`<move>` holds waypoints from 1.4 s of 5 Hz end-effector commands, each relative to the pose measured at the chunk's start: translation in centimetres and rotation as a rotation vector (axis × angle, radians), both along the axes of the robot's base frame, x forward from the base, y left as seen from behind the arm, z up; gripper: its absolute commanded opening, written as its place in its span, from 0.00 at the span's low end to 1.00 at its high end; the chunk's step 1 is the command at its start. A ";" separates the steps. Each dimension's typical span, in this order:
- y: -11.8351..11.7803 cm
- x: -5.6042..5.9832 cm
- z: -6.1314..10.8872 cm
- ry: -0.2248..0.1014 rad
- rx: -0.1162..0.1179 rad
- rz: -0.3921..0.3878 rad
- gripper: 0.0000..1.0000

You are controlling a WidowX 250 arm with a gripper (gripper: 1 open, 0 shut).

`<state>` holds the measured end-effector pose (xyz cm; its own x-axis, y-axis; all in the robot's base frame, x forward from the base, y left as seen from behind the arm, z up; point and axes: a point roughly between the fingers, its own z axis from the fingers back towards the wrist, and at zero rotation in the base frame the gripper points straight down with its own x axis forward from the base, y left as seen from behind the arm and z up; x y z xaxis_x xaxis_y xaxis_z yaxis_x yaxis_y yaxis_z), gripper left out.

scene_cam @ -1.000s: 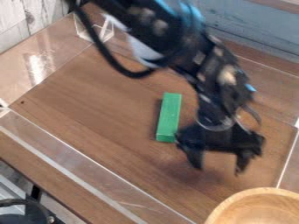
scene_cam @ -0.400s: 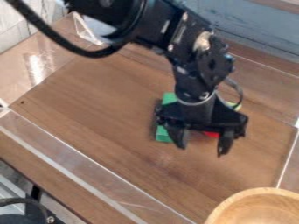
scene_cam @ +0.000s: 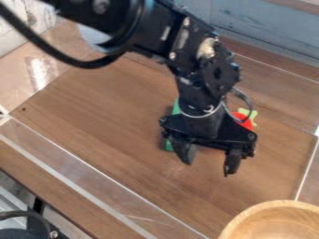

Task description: Move the red object to the right side of the table

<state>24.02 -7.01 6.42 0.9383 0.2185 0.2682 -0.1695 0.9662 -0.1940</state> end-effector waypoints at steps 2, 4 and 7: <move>1.4 -0.1 0.8 -0.027 0.023 0.014 1.00; 2.0 0.0 1.0 -0.015 0.046 -0.075 1.00; 0.4 0.6 2.8 -0.015 0.052 -0.287 1.00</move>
